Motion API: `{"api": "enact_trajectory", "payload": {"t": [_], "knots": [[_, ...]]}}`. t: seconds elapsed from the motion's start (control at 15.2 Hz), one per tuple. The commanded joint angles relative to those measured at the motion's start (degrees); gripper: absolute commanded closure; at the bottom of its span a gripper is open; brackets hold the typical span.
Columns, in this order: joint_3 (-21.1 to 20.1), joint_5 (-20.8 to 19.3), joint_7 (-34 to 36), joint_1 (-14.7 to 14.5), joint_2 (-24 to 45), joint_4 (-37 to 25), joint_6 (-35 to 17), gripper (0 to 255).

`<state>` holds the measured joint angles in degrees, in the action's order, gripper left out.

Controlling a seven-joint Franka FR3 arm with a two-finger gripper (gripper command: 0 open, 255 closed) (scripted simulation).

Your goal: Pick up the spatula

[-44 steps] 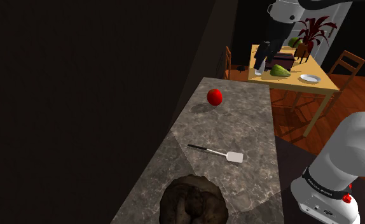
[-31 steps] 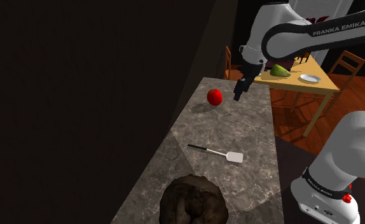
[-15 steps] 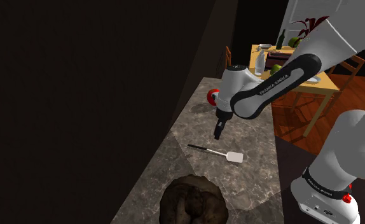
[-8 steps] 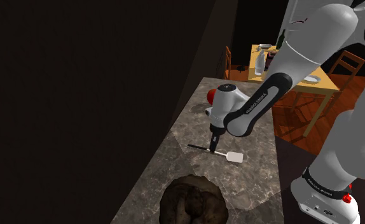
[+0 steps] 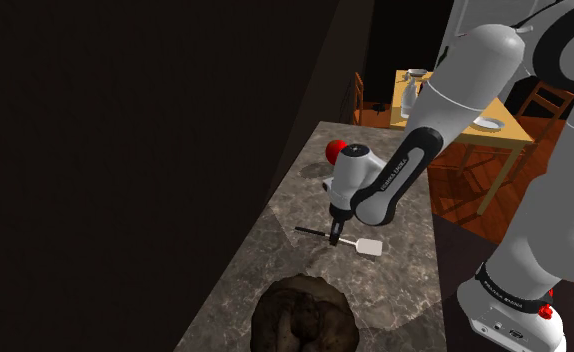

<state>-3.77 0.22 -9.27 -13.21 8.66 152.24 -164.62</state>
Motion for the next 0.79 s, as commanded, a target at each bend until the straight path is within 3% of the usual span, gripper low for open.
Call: {"api": "enact_trajectory", "payload": {"t": [0.0, 0.53, 0.73], "knots": [[0.0, -0.1, 0.0, 0.0, 0.2, 0.0, -0.2, 255], [0.0, 0.0, 0.0, 0.0, 0.1, 0.0, -0.1, 255], [-0.2, 0.5, -0.3, 0.1, -2.8, 0.2, 2.6, 255]]}}
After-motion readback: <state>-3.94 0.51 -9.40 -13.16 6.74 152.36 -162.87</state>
